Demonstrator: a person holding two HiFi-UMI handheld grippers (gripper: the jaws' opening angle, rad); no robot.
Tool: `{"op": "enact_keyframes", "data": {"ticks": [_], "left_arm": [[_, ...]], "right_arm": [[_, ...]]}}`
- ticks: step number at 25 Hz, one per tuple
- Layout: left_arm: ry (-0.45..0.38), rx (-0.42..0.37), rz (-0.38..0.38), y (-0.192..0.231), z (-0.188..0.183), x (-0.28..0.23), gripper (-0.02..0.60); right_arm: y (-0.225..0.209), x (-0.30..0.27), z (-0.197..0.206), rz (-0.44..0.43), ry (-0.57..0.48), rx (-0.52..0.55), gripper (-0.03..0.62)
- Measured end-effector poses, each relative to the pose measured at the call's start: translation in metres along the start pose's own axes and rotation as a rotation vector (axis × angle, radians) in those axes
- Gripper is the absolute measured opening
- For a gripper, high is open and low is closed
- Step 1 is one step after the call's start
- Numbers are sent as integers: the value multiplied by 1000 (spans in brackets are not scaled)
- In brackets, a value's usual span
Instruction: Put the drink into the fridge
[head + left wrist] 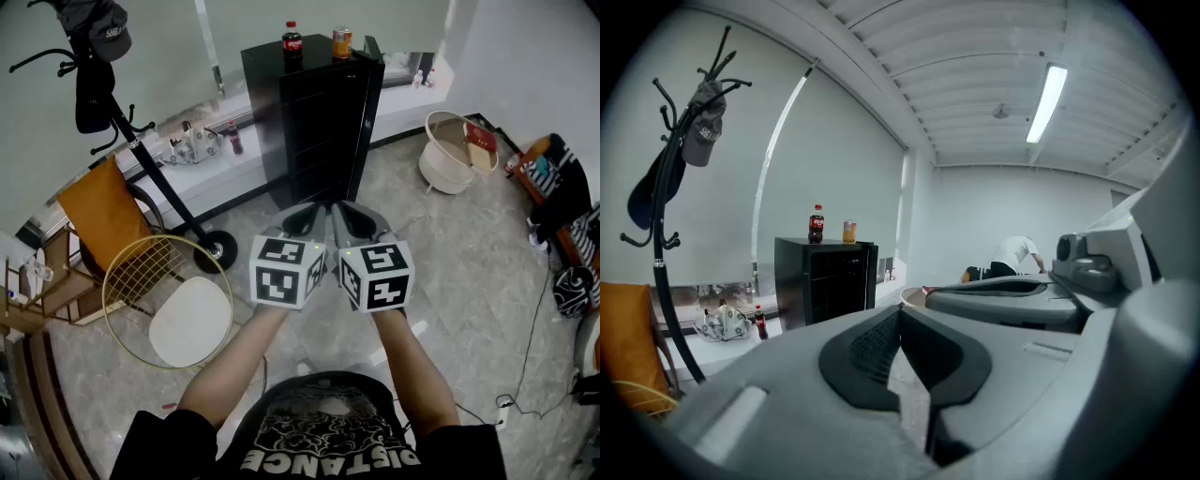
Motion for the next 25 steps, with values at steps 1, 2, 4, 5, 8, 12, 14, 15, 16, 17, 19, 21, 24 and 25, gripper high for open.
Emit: {"op": "enact_keyframes", "data": {"ticks": [1,2,4,5,8,12,14,15,16,17,19,21,24,25], "left_arm": [[0,1,1,1,-1,1,5],[-2,2,1,3,-2,1,5],[-12,7,2,6,-4,3,5],[-20,13,1,8,-5,4,5],[-33,27,0,14,-6,3,5],[-38,8,2,19,-8,-2,5],[-42,10,1,23,-9,-4,5],[-43,12,-1,25,-10,-6,5],[-43,12,-3,28,-12,-8,5],[-43,9,-6,30,-14,-11,5],[-41,0,-13,33,-18,-19,5],[-34,-10,-21,35,-20,-29,5],[-27,-26,-41,42,-24,-47,5],[-26,-27,-50,46,-26,-54,5]], "right_arm": [[1,-1,-1,1,0,-2,2],[2,-2,-2,1,1,-4,2],[4,-3,-2,-3,7,-8,2],[6,-3,-2,-7,11,-10,2],[10,-5,-1,-19,13,-4,2],[9,-12,-2,-25,-1,-1,2],[8,-18,-4,-27,-4,-2,2],[7,-21,-5,-28,-6,-1,2],[5,-24,-6,-29,-9,1,2],[3,-28,-8,-33,-14,2,2],[-2,-35,-12,-46,-24,3,2],[-10,-43,-14,-58,-35,3,2],[-24,-61,-18,-74,-49,0,2],[-30,-68,-20,-79,-52,-1,2]]}}
Point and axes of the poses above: the fingertips, and each gripper's own axes: x backward along the fingers, y to its left, z out of its underside, the point moved 2 cm from there along x, backward along the fingers, and after that the axes turned 6 degrees about z, right-handed, at the moved point
